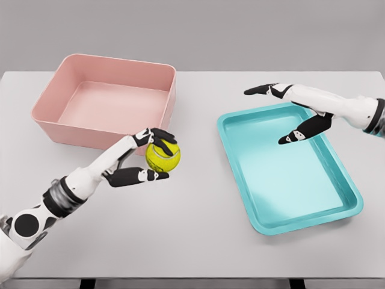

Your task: Put the tennis from the blue tray into the pink basket with both arms

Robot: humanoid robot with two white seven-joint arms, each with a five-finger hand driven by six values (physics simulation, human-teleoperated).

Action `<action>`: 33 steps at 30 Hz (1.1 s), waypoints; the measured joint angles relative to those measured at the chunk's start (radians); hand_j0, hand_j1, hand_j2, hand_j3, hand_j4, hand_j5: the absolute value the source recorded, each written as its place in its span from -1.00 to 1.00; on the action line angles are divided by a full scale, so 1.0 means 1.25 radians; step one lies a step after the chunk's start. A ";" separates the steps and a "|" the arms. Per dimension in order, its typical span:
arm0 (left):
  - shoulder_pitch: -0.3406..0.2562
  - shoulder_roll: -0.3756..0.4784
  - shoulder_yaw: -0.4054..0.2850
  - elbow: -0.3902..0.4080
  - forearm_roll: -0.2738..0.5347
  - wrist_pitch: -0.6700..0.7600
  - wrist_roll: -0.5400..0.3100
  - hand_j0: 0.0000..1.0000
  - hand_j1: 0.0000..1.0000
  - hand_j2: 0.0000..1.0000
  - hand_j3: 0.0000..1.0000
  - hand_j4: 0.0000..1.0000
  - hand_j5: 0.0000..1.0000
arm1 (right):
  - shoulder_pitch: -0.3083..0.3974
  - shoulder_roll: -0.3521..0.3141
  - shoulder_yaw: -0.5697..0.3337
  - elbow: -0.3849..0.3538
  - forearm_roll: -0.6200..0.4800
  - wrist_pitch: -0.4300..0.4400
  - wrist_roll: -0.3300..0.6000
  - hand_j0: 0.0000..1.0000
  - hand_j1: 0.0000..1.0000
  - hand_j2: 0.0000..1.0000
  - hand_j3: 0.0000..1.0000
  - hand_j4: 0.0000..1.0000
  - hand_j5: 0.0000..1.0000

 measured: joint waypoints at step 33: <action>-0.245 0.001 0.045 0.241 0.112 0.069 -0.005 -0.04 -0.04 -0.04 -0.04 -0.04 -0.04 | 0.000 0.011 0.011 0.006 0.000 0.001 0.000 1.00 1.00 1.00 1.00 1.00 1.00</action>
